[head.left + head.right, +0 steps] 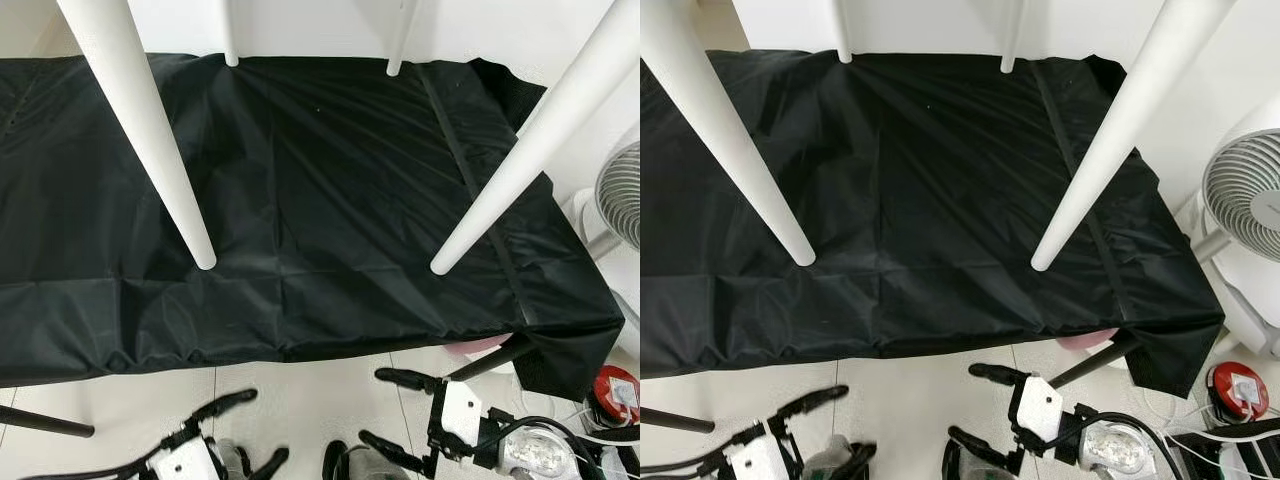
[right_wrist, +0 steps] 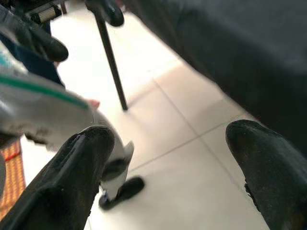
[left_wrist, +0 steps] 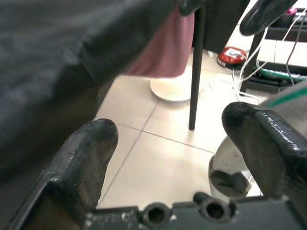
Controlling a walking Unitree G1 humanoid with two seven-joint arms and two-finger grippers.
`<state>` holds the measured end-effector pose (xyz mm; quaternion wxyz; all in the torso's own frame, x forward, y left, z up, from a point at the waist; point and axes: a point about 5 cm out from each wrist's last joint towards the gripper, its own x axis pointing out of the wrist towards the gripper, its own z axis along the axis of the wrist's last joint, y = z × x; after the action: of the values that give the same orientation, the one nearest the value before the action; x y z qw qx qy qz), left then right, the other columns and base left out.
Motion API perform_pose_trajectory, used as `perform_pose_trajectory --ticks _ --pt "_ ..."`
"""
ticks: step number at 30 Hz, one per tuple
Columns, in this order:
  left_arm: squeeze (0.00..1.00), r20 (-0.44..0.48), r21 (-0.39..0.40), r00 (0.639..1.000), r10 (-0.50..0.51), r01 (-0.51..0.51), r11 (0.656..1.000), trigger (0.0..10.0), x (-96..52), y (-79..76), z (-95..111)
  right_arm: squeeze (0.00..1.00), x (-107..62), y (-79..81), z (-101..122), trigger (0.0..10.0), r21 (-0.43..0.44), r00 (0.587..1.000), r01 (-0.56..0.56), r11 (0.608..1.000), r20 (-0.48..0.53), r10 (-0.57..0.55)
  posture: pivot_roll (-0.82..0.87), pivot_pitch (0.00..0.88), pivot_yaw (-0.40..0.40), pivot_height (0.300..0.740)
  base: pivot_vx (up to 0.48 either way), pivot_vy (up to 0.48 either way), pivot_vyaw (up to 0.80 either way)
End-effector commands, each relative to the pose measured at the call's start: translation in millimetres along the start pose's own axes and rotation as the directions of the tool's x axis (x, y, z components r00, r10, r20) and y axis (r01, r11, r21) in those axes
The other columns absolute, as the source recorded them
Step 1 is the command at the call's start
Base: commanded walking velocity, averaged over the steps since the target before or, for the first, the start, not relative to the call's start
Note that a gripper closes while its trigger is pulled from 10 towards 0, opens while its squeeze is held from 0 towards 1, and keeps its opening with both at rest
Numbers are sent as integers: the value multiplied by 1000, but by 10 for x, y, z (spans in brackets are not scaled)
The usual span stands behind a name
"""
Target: Building children table
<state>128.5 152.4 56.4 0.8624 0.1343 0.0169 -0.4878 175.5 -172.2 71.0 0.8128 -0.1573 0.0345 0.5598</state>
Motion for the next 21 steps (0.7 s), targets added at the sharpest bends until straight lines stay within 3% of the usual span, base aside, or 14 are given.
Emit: perform_pose_trajectory --ticks 1,3,4,7,11,12,14,15,18,19,21 --pt "0 -35 -9 999 -26 26 1000 10000 -25 -75 -107 0 -30 44 -101 10000 10 998 -32 999 -45 33 59 185 -43 740 0 0 0" --pt "0 -61 -23 998 -17 16 1000 10000 -29 -92 -203 0 -55 47 -187 10000 32 996 -32 999 -77 34 60 174 -47 740 0 0 0" --pt "0 -132 -75 991 28 -38 996 10000 -27 -117 -428 0 -99 50 -417 10000 93 989 30 995 -150 -16 63 160 -57 740 0 0 0" --pt "0 -170 -106 984 52 -71 992 10000 -24 -134 -544 0 -119 57 -538 10000 124 981 73 990 -189 -49 63 160 -57 740 0 0 0" --pt "0 -358 -168 923 138 -209 963 10000 22 -253 -995 0 -72 158 -961 10000 259 916 318 912 -334 -224 64 148 -52 740 0 0 0" --pt "0 -358 -168 923 138 -209 963 10000 22 -253 -995 0 -72 158 -961 10000 259 916 318 912 -334 -224 64 148 -52 740 0 0 0" --pt "0 -425 -185 891 159 -257 948 10000 16 -288 -1111 0 -45 177 -1050 10000 308 884 406 861 -371 -284 63 144 -52 740 0 0 0" --pt "0 -425 -185 891 159 -257 948 10000 16 -288 -1111 0 -45 177 -1050 10000 308 884 406 861 -371 -284 63 144 -52 740 0 0 0" --pt "0 -550 -249 797 249 -441 862 10000 9 -246 -1298 0 -44 202 -1235 10000 366 780 594 716 -482 -400 52 131 -42 740 0 0 0" --pt "0 -550 -249 797 249 -441 862 10000 9 -246 -1298 0 -44 202 -1235 10000 366 780 594 716 -482 -400 52 131 -42 740 0 0 0" --pt "0 -640 -271 708 297 -570 776 10000 79 -198 -1405 0 -13 218 -1344 10000 389 705 688 613 -558 -437 46 113 -36 740 0 0 0"
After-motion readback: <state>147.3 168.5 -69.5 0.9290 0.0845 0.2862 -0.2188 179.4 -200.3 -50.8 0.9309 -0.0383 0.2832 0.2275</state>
